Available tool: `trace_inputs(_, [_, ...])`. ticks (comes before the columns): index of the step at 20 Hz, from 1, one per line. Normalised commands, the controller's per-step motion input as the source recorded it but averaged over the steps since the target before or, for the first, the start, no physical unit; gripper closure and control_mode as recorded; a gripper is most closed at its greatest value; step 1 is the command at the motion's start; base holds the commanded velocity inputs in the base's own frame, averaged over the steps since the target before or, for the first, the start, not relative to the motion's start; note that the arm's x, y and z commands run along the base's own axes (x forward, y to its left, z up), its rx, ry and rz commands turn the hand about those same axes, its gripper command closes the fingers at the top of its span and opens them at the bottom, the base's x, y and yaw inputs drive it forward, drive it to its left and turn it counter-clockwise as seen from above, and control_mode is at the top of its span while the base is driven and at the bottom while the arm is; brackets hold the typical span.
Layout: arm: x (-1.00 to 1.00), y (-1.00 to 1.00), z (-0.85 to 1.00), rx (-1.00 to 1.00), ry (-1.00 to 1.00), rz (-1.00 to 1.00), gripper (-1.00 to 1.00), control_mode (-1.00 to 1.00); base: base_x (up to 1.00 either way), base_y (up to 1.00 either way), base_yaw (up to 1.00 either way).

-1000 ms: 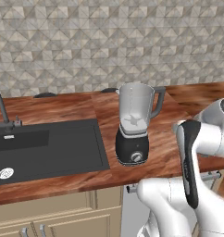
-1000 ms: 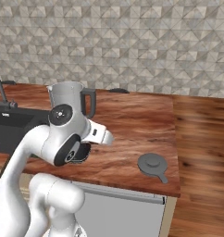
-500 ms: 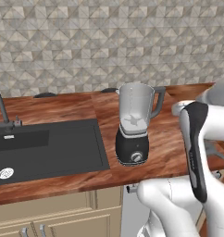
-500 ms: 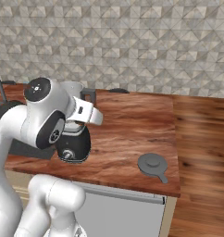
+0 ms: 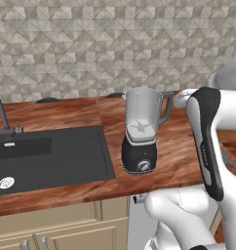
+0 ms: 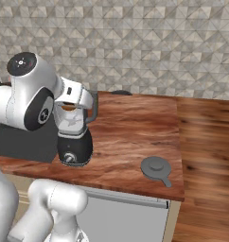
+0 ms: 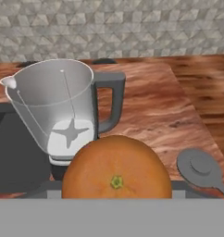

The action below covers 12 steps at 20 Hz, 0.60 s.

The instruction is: Open the blender lid, put the tangerine in the blender, close the lid, and start the blender.

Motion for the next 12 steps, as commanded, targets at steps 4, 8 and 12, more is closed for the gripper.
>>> trace_inputs(4, [0.16, 0.43, 0.16, 0.0, 0.0, 0.1, 1.0, -1.0, 0.0, 0.0, 0.0])
trace_inputs(8, [0.25, 0.4, 0.05, 0.0, 0.0, 0.1, 1.0, -1.0, 0.0, 0.0, 0.0])
trace_inputs(12, [0.49, 0.37, 0.0, 0.0, 0.05, 0.1, 1.0, -1.0, 0.0, 0.0, 0.0])
